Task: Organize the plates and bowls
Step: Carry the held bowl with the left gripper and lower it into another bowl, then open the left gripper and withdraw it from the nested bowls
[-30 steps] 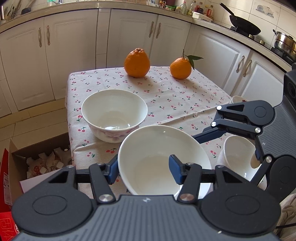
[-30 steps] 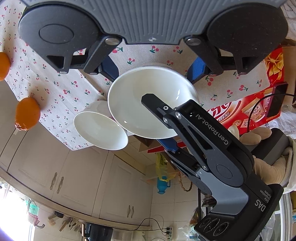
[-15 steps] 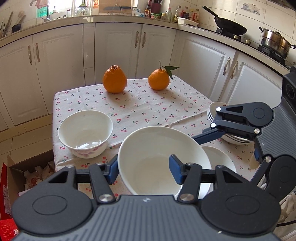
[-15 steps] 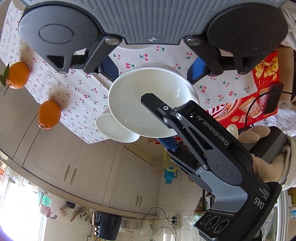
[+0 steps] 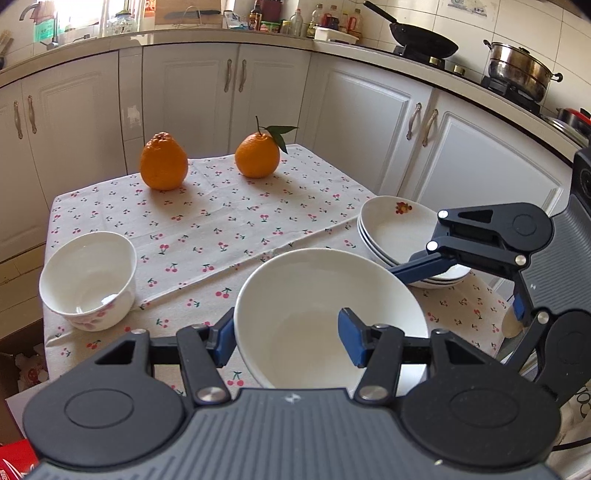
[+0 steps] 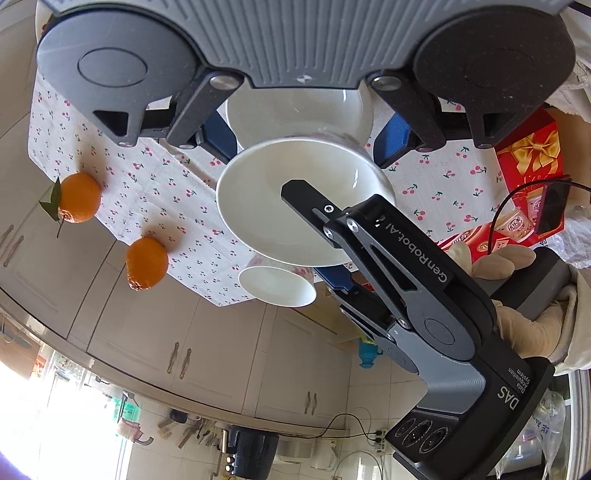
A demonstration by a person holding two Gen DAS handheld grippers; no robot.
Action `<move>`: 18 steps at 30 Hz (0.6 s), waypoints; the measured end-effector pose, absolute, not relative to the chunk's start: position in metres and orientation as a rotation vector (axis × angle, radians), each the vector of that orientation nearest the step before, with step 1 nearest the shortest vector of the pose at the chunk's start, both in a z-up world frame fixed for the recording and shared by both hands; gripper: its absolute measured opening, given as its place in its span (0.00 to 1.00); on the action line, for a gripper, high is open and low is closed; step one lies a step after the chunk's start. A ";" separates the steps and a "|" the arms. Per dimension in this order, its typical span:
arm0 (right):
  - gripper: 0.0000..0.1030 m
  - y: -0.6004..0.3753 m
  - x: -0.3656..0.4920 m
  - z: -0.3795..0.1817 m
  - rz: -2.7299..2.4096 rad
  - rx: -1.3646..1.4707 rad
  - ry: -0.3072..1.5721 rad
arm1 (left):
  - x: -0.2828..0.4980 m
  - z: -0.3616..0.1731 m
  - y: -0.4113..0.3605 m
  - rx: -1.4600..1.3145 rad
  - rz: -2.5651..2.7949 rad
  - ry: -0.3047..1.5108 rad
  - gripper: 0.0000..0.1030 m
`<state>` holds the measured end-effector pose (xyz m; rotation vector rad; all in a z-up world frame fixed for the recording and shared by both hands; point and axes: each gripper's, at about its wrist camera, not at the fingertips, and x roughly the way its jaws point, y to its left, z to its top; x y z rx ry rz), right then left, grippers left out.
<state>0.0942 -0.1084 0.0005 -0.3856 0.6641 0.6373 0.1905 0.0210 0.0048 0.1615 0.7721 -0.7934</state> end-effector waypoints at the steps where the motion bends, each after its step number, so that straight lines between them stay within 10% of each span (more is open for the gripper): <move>1: 0.82 -0.111 0.092 0.000 0.633 -0.385 0.666 | 0.190 0.004 0.019 0.162 -0.798 0.775 0.54; 18: 0.82 -0.132 0.084 -0.021 0.612 -0.355 0.735 | 0.186 -0.016 -0.008 0.165 -0.826 0.837 0.54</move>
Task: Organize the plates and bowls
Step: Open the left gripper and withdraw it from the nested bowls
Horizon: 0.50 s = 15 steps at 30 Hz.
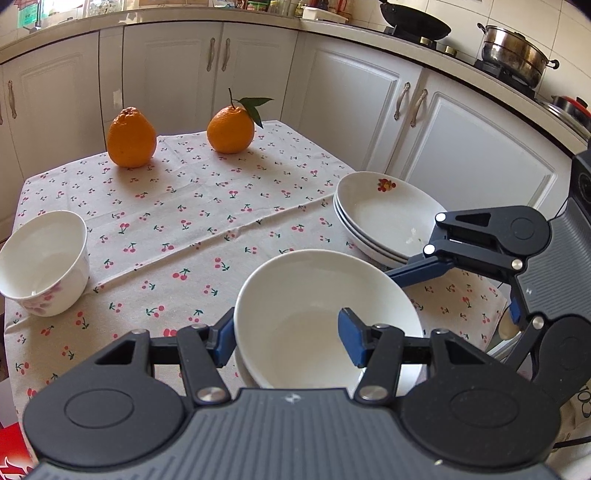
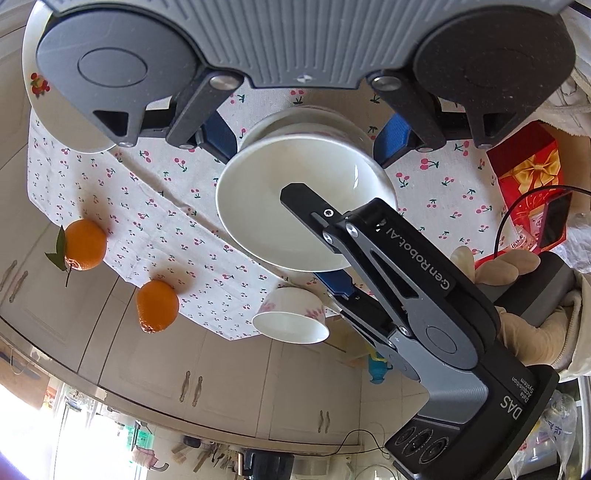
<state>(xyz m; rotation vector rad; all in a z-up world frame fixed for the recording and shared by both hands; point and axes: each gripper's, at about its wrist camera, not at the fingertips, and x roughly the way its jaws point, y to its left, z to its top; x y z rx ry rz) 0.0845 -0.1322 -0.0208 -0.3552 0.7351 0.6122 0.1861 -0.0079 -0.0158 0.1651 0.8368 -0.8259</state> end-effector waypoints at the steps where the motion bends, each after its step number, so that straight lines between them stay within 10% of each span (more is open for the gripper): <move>1: 0.82 -0.133 0.085 -0.021 0.613 -0.352 0.738 | 0.186 -0.017 -0.009 0.166 -0.826 0.840 0.54; 15: 0.82 -0.133 0.087 -0.026 0.615 -0.352 0.759 | 0.184 -0.020 -0.011 0.179 -0.843 0.843 0.60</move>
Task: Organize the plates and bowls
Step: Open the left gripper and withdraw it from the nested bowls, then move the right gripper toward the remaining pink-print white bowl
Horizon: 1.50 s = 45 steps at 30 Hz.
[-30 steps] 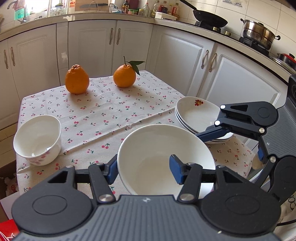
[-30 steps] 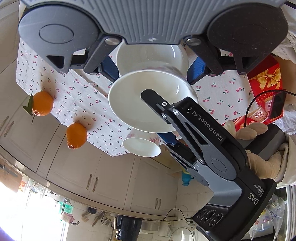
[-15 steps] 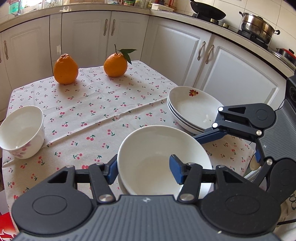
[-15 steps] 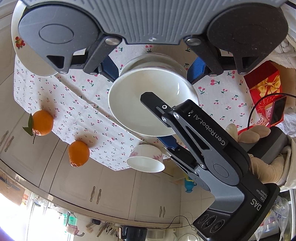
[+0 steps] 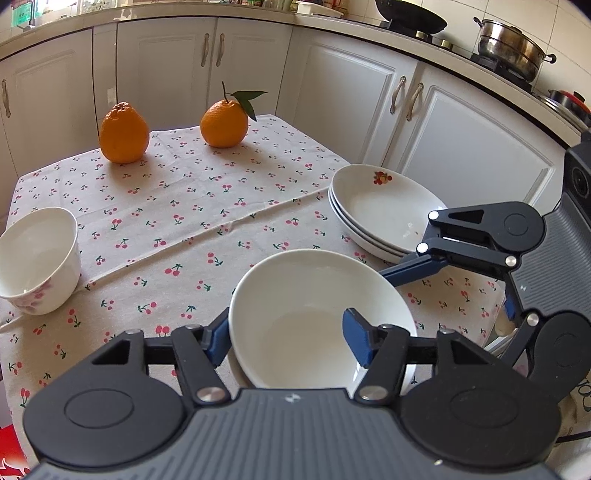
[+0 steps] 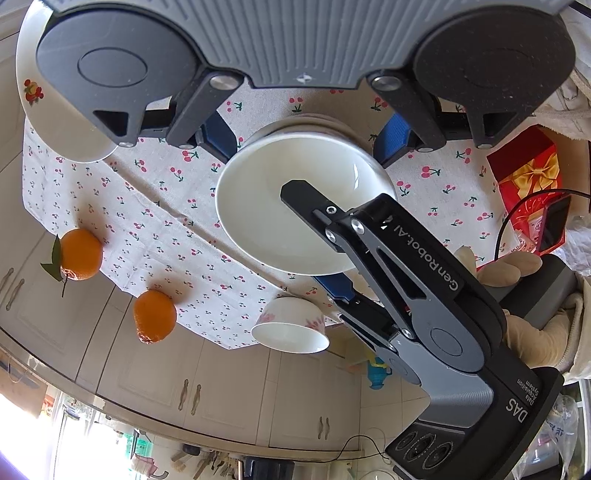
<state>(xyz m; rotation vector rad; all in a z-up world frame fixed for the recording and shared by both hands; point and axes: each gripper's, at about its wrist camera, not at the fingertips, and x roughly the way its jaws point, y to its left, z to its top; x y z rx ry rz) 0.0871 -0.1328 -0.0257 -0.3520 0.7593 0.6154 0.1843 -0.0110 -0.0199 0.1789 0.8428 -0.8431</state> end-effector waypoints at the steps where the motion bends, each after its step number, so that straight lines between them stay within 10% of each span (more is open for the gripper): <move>1: 0.82 -0.133 0.087 -0.026 0.615 -0.353 0.760 | 0.185 -0.020 -0.011 0.177 -0.844 0.843 0.60; 12: 0.93 -0.132 0.086 -0.029 0.628 -0.362 0.762 | 0.183 -0.018 -0.007 0.171 -0.842 0.811 0.81; 45: 1.00 -0.107 0.115 -0.016 0.654 -0.368 0.738 | 0.187 -0.015 0.070 0.082 -0.711 0.715 0.87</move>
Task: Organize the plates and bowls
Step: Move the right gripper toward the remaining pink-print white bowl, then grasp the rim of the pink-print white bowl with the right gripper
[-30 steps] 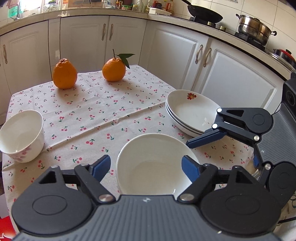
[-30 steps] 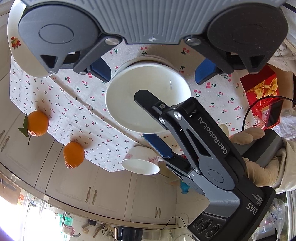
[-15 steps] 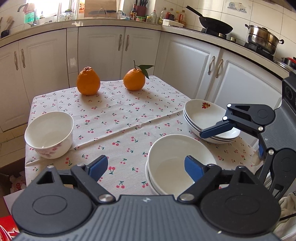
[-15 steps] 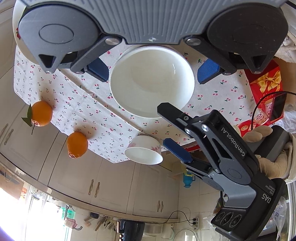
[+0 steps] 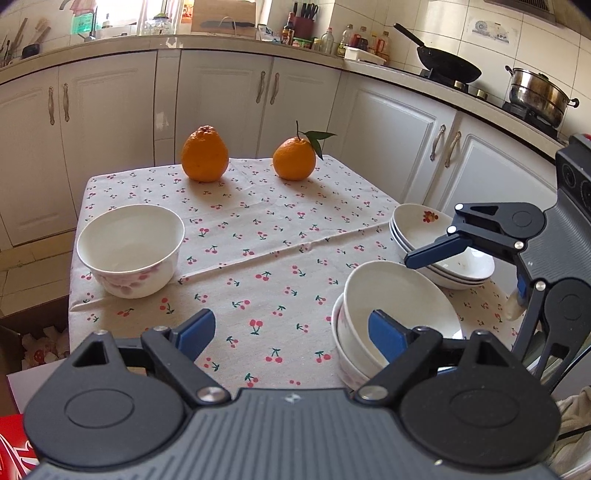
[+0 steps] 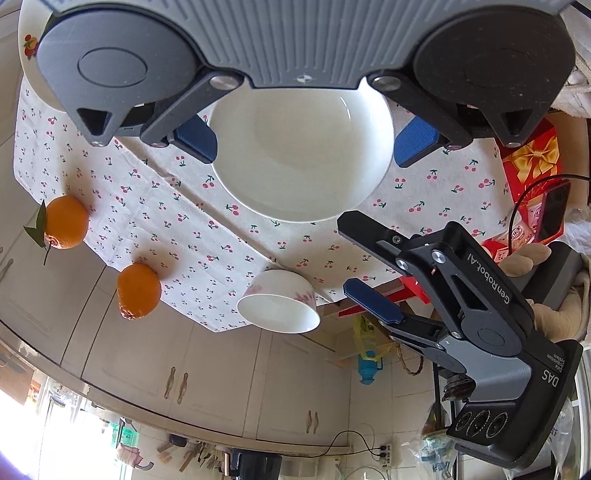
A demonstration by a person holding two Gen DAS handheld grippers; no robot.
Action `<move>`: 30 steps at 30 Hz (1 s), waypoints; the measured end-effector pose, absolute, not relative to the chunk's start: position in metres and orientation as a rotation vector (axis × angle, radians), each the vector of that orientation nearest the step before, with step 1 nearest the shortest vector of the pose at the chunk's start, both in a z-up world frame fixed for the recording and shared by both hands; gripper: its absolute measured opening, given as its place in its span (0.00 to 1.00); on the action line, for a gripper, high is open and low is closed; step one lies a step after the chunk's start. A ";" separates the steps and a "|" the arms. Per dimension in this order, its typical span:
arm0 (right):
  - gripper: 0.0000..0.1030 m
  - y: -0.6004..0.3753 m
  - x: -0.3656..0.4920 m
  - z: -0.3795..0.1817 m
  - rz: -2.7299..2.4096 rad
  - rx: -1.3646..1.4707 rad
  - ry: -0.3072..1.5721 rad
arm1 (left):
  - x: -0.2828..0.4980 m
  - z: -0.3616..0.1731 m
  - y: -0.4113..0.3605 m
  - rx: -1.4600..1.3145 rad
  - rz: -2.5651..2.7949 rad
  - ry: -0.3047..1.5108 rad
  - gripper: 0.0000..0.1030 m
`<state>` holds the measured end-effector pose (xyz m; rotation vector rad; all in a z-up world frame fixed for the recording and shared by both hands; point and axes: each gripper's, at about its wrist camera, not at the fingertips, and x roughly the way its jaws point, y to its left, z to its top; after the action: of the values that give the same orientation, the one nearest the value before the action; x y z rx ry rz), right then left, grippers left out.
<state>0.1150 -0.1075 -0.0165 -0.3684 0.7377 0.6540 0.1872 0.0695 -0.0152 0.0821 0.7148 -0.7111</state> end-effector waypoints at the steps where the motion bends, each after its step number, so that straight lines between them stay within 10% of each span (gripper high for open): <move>1: 1.00 -0.106 0.117 -0.014 0.655 -0.372 0.735 | 0.188 -0.016 0.072 0.081 -0.703 0.706 0.87; 30: 1.00 -0.045 0.293 0.001 0.781 -0.398 0.818 | 0.240 -0.041 0.114 0.260 -0.307 0.681 0.92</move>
<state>0.2927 -0.0452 0.0006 -0.3975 0.8177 0.7814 0.2397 0.1138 -0.0414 0.2603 0.6806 -0.3074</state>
